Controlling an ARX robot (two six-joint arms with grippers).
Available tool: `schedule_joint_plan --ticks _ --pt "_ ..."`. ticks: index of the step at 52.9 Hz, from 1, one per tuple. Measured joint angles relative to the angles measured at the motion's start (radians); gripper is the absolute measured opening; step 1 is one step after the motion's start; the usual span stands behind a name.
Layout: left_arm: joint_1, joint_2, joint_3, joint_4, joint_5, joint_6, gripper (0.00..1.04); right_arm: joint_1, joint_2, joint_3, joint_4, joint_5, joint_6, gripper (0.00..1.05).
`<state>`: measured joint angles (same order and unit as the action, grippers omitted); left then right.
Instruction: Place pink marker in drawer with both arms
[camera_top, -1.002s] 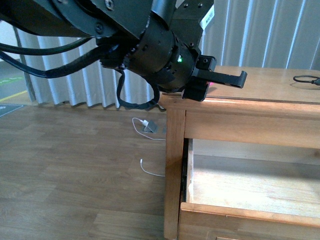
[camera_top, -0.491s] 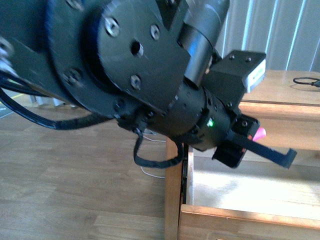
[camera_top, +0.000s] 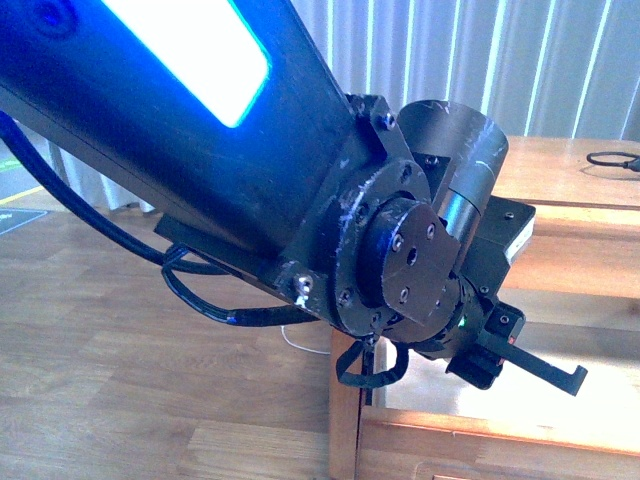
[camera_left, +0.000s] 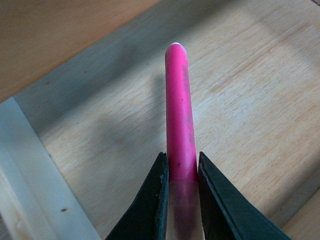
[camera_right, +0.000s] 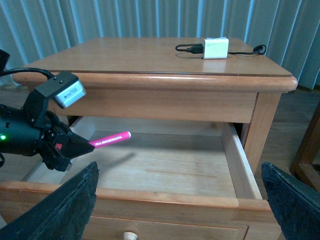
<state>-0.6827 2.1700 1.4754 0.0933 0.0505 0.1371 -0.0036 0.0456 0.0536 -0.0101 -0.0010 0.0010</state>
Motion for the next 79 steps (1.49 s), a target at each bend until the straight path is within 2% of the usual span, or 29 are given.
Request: schedule_joint_plan --ticks 13,21,25,30,41,59,65,79 --pt "-0.021 0.033 0.029 -0.021 -0.002 -0.013 0.15 0.000 0.000 0.000 0.000 0.000 0.000 0.96" --pt "-0.023 0.033 0.031 -0.021 -0.006 -0.014 0.42 0.000 0.000 0.000 0.000 0.000 0.000 0.96" --pt "-0.021 0.031 0.022 -0.011 -0.006 -0.014 0.51 0.000 0.000 0.000 0.000 0.000 0.000 0.96" --pt "-0.010 -0.003 -0.026 0.020 -0.015 -0.014 0.70 0.000 0.000 0.000 0.000 0.000 0.000 0.96" --pt "0.017 -0.128 -0.134 0.083 -0.030 -0.014 1.00 0.000 0.000 0.000 0.000 0.000 0.000 0.96" --pt "0.102 -0.449 -0.399 0.201 -0.150 -0.043 0.99 0.000 0.000 0.000 0.000 0.000 0.000 0.96" --pt "0.147 -0.644 -0.533 0.238 -0.183 -0.099 0.99 0.000 0.000 0.000 0.000 0.000 0.000 0.96" --pt "0.208 -0.989 -0.769 0.249 -0.290 -0.135 0.99 0.000 0.000 0.000 0.000 0.000 0.000 0.96"
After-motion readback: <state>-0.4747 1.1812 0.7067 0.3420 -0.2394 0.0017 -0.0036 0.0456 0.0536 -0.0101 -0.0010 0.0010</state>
